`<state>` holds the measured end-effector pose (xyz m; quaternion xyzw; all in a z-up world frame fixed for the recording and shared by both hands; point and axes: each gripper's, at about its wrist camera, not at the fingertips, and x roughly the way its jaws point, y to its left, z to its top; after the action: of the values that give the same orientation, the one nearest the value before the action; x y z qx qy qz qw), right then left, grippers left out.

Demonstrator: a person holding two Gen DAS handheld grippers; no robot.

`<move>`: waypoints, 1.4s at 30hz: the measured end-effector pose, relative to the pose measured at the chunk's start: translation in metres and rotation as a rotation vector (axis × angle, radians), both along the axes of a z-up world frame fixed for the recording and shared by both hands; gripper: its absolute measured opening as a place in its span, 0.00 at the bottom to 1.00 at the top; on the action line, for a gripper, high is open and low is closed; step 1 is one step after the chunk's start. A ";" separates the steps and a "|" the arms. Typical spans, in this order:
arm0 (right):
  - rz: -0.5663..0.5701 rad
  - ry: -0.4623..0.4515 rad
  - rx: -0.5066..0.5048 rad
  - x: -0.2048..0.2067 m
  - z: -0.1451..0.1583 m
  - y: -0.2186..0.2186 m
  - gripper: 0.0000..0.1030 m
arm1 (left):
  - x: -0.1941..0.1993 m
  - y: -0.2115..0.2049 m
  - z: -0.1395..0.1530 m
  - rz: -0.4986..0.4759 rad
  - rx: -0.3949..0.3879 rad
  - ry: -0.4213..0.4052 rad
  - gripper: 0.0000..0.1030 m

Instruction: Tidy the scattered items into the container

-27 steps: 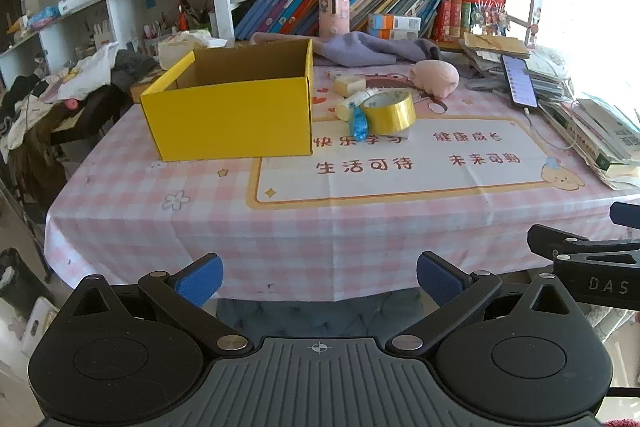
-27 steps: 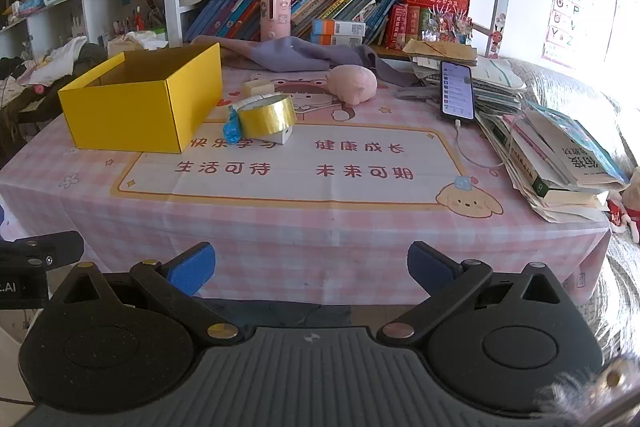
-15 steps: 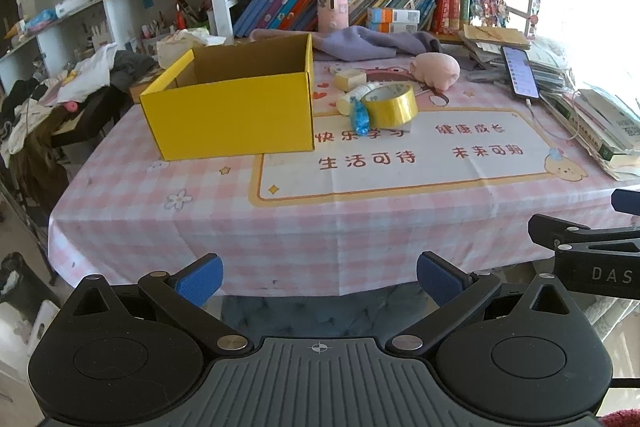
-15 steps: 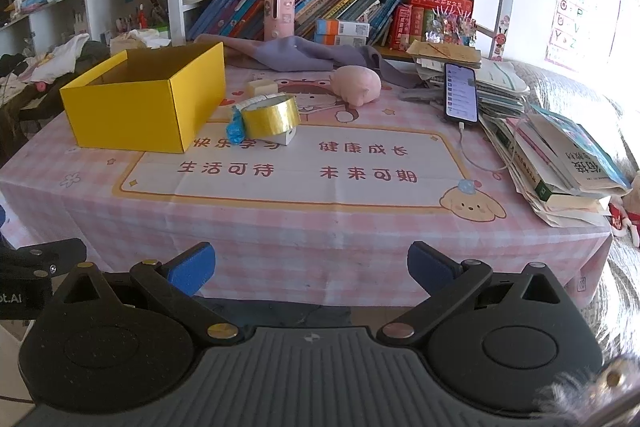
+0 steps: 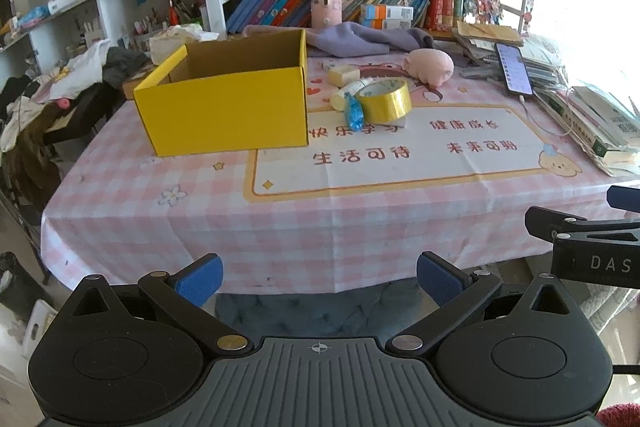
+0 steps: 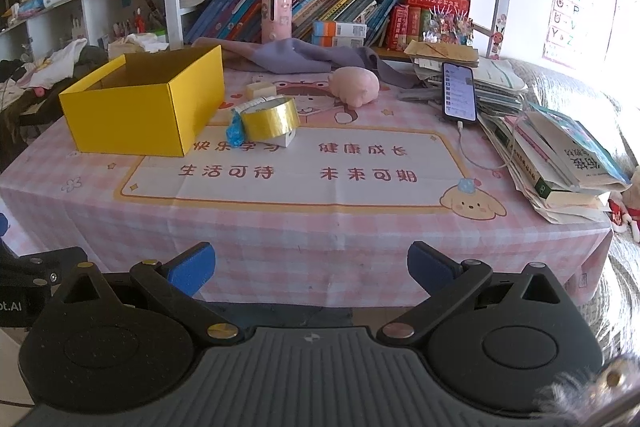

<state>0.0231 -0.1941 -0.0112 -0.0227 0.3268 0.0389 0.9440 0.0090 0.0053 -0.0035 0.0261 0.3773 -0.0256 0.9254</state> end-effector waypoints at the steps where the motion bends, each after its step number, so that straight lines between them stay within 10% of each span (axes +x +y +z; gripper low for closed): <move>1: -0.002 0.005 0.000 0.001 -0.001 0.000 1.00 | 0.001 0.000 -0.002 -0.002 -0.002 0.011 1.00; 23: 0.024 0.037 0.020 0.005 -0.006 -0.004 1.00 | 0.002 0.011 0.006 0.082 -0.014 0.005 1.00; 42: -0.005 0.036 0.017 0.019 -0.008 0.002 1.00 | 0.015 -0.004 0.002 -0.101 -0.028 -0.022 1.00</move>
<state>0.0417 -0.1916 -0.0196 -0.0131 0.3435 0.0395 0.9382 0.0241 0.0010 -0.0014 0.0325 0.3648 -0.0774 0.9273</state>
